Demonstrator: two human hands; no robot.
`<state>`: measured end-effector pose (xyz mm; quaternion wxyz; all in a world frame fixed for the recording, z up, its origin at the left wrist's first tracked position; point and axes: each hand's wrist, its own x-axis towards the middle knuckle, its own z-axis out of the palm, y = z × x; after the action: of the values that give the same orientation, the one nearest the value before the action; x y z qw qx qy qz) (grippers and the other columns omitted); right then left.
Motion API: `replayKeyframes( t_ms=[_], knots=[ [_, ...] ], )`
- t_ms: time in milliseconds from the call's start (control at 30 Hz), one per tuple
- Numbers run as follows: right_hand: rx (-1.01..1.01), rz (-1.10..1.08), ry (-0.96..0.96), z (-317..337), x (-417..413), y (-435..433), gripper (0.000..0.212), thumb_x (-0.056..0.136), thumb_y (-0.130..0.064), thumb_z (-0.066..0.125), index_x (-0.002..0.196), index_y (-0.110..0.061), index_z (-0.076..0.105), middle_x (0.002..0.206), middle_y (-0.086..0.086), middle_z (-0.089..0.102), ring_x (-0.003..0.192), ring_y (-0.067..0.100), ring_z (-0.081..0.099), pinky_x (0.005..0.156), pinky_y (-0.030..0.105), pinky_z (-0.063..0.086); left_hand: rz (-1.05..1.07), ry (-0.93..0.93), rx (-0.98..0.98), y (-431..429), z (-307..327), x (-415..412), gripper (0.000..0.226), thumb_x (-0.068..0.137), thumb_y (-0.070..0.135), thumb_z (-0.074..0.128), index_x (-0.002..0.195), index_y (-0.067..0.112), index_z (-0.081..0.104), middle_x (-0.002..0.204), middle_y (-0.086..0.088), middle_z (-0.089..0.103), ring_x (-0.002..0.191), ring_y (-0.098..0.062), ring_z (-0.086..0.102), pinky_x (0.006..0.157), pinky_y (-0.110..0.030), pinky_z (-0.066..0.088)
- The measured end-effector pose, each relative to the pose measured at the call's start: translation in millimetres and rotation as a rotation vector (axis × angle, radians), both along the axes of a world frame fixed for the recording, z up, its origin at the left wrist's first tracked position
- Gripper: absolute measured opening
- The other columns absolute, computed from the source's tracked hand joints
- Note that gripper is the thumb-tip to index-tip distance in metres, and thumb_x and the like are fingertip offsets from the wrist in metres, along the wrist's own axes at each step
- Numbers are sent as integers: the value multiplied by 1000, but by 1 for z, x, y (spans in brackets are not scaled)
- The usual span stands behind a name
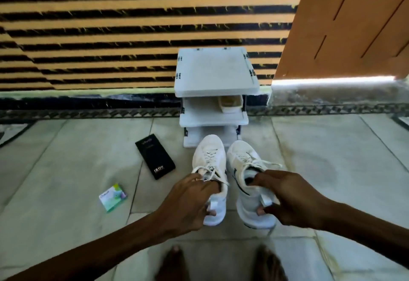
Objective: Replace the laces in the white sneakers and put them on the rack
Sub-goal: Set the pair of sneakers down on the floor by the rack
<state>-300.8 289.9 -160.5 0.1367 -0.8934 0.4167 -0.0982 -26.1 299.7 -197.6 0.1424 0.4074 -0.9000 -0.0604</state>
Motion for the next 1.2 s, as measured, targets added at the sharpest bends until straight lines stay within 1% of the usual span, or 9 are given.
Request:
replayKeyframes(
  t_ms=[167,300,400,500,667,767,967,1067,1200],
  knots=[
    [-30,-28,72,-79,13,-15,46,68,-49,62,104,-20,63,92,-2,65,79,23,61,58,28,47,109,191,196,-21,-65,-13,7,78,22,59,80,15,58,77,0,60,70,-27,54,75,-38,44],
    [-76,-60,-19,-112,26,-23,46,66,-51,55,98,-20,67,91,-5,66,79,14,54,58,24,44,162,119,172,-28,-96,-13,18,76,21,56,85,11,68,79,0,66,72,-21,60,79,-27,37],
    [-30,-66,-25,-134,31,-30,46,68,-51,56,100,-20,66,93,-3,67,79,17,58,58,24,47,226,-52,184,-28,-115,-12,34,64,18,75,96,9,71,88,-5,69,84,-27,64,84,-33,38],
    [31,-9,60,-146,29,-33,39,67,-33,69,102,-17,64,97,1,68,83,25,62,59,30,52,200,-95,144,-34,-122,-9,38,59,23,66,95,10,72,87,-5,71,82,-25,66,85,-33,37],
    [0,107,156,-154,27,-26,36,58,-5,64,93,-15,62,87,3,66,78,29,62,55,30,45,69,108,207,-38,-124,5,17,66,18,57,82,20,53,70,3,61,63,-18,57,74,-28,37],
    [59,117,166,-147,30,-29,29,63,-11,59,93,-14,61,89,3,65,77,28,61,55,28,40,95,47,229,-31,-125,7,28,62,14,76,82,19,57,73,5,61,66,-17,57,77,-25,35],
    [245,136,303,-133,37,-44,29,77,-18,67,102,-16,51,101,1,57,88,25,57,65,31,35,71,-59,262,-38,-121,3,33,63,20,76,90,23,57,79,8,65,72,-18,62,79,-24,32],
    [398,129,372,-135,36,-58,34,75,-23,71,92,-23,43,99,-2,59,88,22,58,67,30,40,22,-194,300,-49,-119,0,27,75,23,69,102,21,62,97,4,69,91,-22,63,93,-32,36],
    [578,108,409,-130,38,-71,44,75,-25,78,108,-22,49,106,-2,60,92,18,55,76,29,44,-48,-375,435,-64,-116,-1,36,87,32,62,121,23,54,121,6,60,115,-18,53,105,-35,20]
  ],
)
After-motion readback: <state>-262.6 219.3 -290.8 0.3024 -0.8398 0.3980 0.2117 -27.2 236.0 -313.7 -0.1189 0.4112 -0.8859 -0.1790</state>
